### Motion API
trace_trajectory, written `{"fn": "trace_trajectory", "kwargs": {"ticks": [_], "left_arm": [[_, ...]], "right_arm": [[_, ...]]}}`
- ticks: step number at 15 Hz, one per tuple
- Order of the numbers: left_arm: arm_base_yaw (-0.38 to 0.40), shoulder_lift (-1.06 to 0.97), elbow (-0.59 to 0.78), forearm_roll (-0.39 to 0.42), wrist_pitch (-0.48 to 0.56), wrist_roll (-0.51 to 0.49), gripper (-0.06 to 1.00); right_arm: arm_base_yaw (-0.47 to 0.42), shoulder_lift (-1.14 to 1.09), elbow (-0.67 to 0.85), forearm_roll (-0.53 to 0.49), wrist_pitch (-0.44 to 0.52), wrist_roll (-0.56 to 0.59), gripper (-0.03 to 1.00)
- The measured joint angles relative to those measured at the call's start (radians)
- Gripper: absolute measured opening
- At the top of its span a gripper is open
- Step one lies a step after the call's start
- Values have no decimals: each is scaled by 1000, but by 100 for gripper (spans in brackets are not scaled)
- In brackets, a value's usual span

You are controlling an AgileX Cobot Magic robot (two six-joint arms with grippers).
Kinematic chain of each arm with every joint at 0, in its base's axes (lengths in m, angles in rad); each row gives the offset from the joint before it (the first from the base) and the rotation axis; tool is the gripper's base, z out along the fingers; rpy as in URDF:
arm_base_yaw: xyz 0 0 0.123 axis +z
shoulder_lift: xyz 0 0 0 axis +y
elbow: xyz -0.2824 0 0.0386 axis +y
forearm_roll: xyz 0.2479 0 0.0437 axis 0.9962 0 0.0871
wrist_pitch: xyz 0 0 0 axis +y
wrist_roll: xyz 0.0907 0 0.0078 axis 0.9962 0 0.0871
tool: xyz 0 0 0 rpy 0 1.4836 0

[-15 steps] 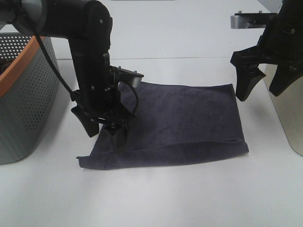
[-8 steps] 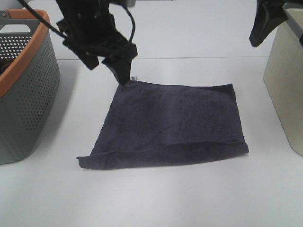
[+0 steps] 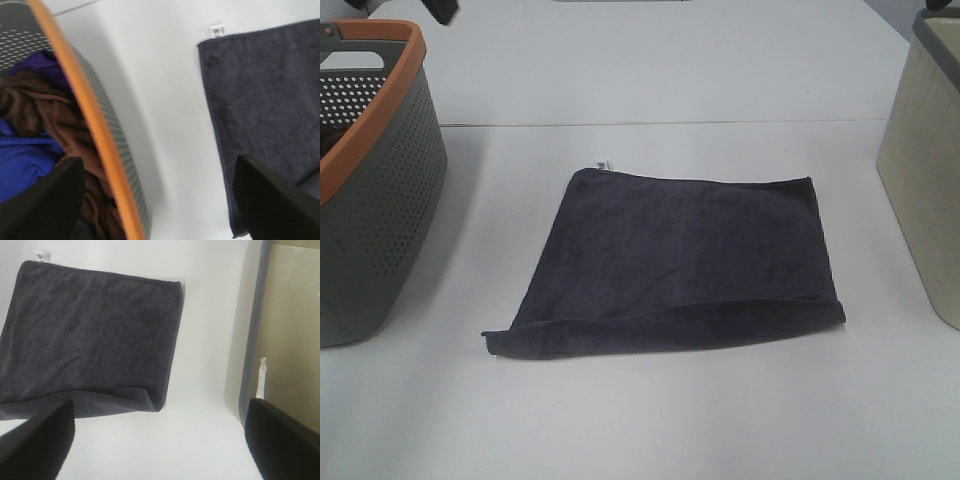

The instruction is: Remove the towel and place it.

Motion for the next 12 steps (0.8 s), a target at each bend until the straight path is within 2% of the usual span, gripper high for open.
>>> {"fn": "trace_trajectory", "kwargs": {"ticks": [2, 4, 5, 7, 11, 12], "left_arm": [[166, -124, 115, 9, -1, -1, 77], [308, -217, 265, 27, -1, -3, 77], [355, -270, 335, 31, -1, -3, 77], [394, -411, 482, 31, -20, -3, 77], [394, -704, 761, 22, -57, -3, 77], [394, -744, 791, 22, -57, -2, 77]], "right_arm": [[0, -26, 0, -56, 0, 50, 82], [0, -47, 0, -66, 0, 53, 80], [0, -62, 3, -67, 0, 52, 79], [0, -112, 34, -67, -1, 43, 78], [0, -302, 232, -67, -1, 22, 78], [0, -336, 263, -67, -1, 21, 78]]}}
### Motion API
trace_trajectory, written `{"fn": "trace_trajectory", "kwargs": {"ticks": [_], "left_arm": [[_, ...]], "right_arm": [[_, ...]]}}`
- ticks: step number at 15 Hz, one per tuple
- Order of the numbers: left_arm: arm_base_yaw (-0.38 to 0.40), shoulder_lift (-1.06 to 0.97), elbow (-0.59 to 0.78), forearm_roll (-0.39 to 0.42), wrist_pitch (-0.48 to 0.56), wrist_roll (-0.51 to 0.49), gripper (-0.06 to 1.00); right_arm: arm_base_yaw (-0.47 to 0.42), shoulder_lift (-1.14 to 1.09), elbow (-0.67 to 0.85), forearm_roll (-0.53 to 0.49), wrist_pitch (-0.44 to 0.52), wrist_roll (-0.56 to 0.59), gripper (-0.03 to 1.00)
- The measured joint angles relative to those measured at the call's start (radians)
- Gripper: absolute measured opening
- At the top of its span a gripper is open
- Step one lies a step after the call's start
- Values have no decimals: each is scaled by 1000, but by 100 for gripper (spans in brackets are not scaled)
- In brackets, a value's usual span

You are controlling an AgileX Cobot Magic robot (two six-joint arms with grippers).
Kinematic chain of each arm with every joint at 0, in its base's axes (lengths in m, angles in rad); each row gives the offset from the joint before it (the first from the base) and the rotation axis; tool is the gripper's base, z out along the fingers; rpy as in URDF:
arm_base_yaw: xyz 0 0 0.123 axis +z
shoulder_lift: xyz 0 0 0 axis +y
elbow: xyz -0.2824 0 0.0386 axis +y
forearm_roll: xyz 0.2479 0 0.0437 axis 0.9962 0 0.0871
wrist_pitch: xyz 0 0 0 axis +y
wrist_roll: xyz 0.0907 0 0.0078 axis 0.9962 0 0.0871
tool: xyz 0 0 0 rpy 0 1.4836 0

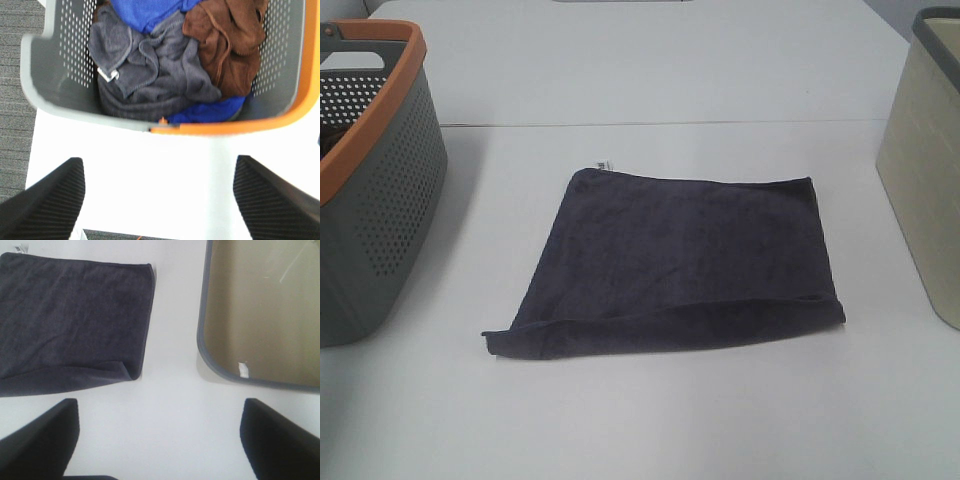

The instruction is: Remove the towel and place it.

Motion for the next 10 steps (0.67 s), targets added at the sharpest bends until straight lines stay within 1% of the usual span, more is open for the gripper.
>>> {"fn": "trace_trajectory", "kwargs": {"ticks": [1, 2, 3, 4, 7, 9, 10], "left_arm": [[0, -71, 46, 1, -1, 11, 77], [0, -178, 105, 2, -11, 17, 77], [0, -244, 147, 2, -30, 25, 77], [0, -280, 167, 2, -35, 25, 77], [0, -478, 279, 3, -50, 40, 77], [0, -602, 337, 1, -50, 44, 77], [0, -712, 387, 1, -50, 75, 77]], "right_arm": [[0, -102, 77, 0, 2, 0, 78], [0, -177, 127, 0, 2, -3, 78], [0, -245, 171, 0, 2, -22, 78], [0, -283, 197, -1, 2, -33, 77], [0, -479, 350, -2, 3, -71, 75], [0, -594, 423, -2, 3, -81, 75], [0, -709, 473, 2, 3, -126, 75]]}}
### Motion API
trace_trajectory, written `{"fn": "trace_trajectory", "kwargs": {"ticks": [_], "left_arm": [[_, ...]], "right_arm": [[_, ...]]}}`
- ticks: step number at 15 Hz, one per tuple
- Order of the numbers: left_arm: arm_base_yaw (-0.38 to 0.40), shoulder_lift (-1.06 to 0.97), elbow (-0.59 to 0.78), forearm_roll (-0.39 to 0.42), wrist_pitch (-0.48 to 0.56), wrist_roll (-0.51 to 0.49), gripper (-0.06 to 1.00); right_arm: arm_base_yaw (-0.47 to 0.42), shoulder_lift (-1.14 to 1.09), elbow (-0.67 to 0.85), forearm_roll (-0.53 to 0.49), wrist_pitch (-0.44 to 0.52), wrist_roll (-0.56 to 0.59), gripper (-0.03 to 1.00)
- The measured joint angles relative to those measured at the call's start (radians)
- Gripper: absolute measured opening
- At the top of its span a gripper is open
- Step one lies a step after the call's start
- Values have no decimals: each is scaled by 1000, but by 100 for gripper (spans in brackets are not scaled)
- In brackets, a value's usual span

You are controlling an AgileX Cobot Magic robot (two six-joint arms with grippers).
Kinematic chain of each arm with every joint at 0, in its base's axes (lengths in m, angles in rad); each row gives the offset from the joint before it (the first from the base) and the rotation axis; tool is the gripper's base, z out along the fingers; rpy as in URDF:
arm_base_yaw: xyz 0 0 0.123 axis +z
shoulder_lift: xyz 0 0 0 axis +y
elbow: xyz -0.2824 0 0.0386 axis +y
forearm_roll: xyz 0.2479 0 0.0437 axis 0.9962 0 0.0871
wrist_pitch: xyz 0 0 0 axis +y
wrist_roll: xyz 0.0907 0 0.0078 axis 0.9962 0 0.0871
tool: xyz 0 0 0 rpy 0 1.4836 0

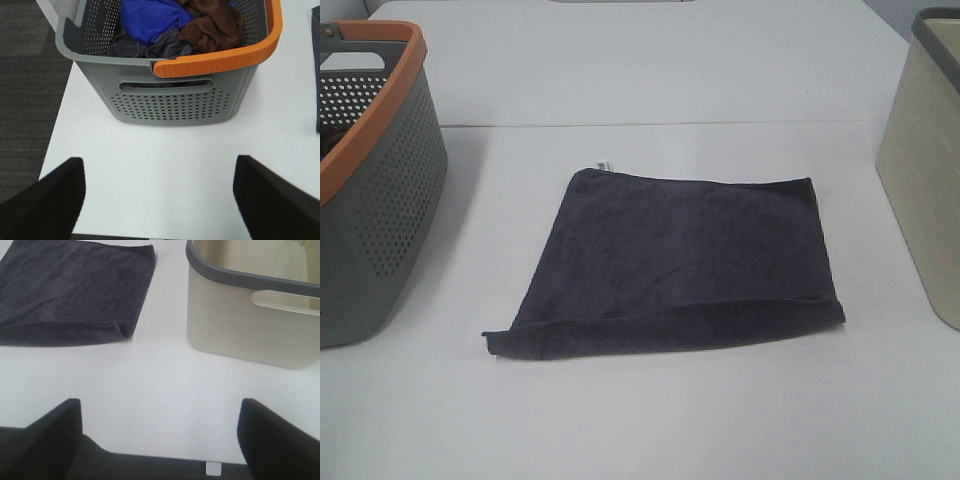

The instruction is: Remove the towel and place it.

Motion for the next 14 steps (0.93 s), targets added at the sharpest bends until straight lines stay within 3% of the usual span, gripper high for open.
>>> {"fn": "trace_trajectory", "kwargs": {"ticks": [6, 10, 14], "left_arm": [[0, -295, 147, -69, 0, 67, 77], [0, -322, 181, -154, -29, 81, 77], [0, -322, 196, -156, -56, 38, 77]], "right_arm": [[0, -292, 163, 74, -29, -111, 75], [0, -312, 235, 181, -99, -192, 75], [0, -312, 253, 192, -142, -207, 75]]}}
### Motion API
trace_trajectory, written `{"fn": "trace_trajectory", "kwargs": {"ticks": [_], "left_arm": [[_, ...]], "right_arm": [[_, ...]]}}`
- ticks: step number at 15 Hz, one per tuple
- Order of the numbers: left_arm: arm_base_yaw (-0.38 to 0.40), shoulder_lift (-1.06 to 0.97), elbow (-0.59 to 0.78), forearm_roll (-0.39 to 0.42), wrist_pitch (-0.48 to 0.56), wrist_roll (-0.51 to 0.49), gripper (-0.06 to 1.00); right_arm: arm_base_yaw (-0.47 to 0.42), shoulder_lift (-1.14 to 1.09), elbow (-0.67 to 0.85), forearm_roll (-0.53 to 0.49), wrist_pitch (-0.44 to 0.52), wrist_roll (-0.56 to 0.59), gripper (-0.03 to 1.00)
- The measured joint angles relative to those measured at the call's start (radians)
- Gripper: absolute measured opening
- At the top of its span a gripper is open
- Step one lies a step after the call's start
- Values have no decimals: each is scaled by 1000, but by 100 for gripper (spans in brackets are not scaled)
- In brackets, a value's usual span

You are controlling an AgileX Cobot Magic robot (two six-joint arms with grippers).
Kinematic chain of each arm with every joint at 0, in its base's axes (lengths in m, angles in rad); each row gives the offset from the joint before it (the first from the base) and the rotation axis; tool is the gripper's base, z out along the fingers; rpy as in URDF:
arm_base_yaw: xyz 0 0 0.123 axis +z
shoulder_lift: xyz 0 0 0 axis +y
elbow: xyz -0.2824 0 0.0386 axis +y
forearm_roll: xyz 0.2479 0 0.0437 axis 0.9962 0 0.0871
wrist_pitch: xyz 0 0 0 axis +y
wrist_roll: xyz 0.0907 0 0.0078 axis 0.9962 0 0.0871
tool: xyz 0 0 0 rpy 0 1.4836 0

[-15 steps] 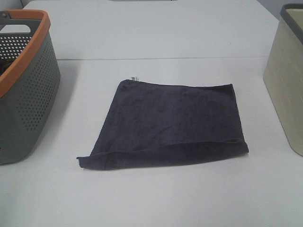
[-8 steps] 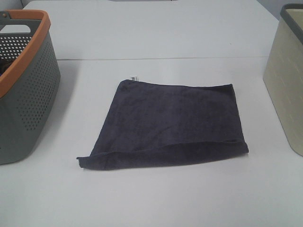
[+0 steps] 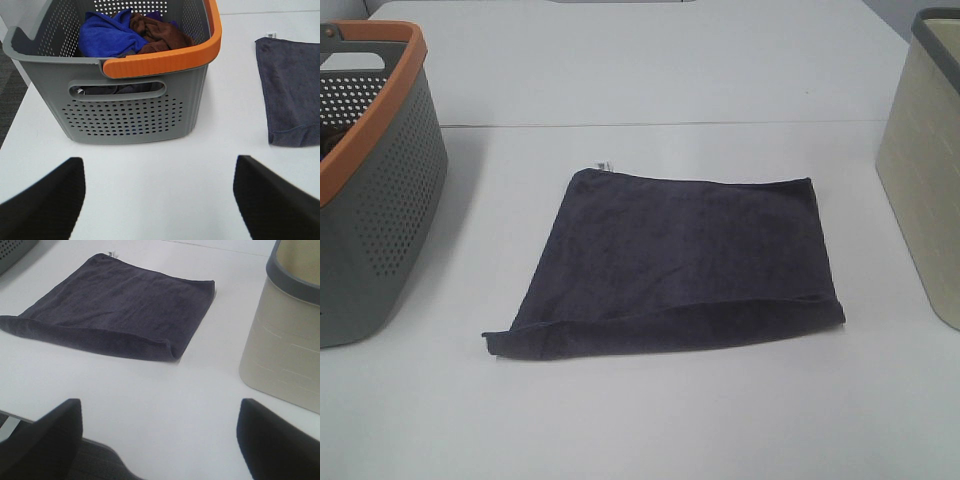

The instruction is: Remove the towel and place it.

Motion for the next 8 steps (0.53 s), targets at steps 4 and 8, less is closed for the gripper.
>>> {"fn": "trace_trajectory", "kwargs": {"ticks": [4, 8], "left_arm": [[-9, 0, 0, 0, 0, -2, 77], [-72, 0, 0, 0, 0, -6, 77]], "right_arm": [[0, 0, 2, 0, -5, -1, 75], [-138, 0, 2, 2, -6, -1, 75]]}}
